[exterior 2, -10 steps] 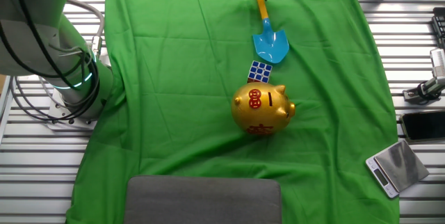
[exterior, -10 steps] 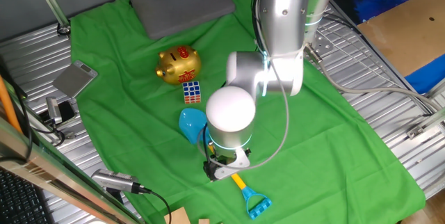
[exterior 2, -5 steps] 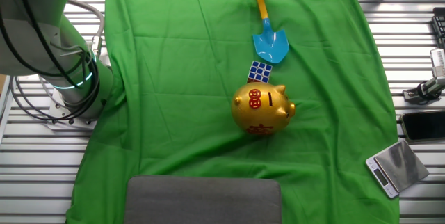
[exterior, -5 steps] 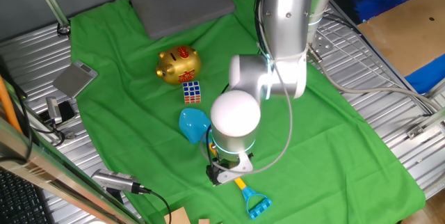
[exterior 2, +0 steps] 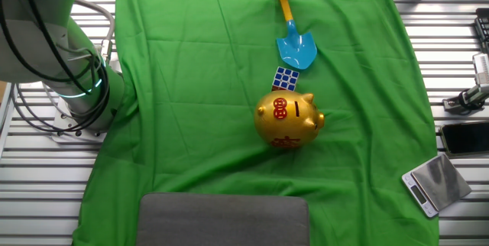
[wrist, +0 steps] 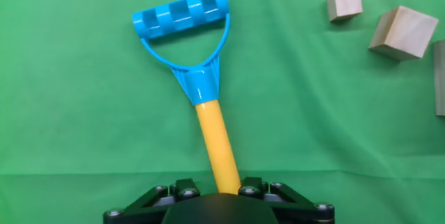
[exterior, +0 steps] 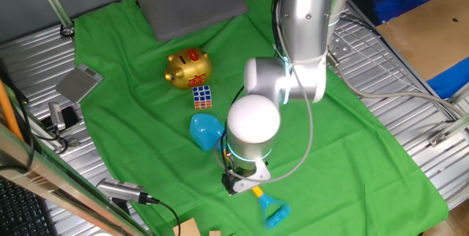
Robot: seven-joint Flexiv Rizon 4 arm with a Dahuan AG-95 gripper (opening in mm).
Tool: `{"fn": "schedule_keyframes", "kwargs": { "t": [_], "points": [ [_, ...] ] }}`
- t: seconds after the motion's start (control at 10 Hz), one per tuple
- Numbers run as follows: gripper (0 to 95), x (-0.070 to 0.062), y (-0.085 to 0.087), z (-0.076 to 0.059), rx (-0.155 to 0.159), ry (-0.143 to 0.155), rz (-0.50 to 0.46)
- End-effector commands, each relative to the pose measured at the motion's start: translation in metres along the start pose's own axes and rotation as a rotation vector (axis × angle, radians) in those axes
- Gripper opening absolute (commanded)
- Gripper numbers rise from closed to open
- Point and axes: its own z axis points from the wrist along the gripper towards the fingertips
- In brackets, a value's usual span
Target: Use a shovel to scoop up an object
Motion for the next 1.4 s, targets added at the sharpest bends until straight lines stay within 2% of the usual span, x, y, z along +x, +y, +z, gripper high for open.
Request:
{"fn": "schedule_keyframes", "kwargs": {
  "t": [0.1, 0.3, 0.4, 0.8, 0.9, 1.4],
  "points": [
    [0.0, 0.0, -0.001, 0.0, 0.008, 0.0, 0.021],
    [0.0, 0.0, -0.001, -0.002, 0.006, -0.004, 0.045],
    [0.0, 0.001, -0.001, -0.007, 0.004, -0.016, 0.05],
    [0.0, 0.001, -0.001, -0.017, 0.005, -0.049, 0.022],
    [0.0, 0.001, -0.001, -0.017, 0.005, -0.049, 0.022],
    [0.0, 0.001, 0.0, -0.03, 0.027, -0.126, -0.001]
  ]
}}
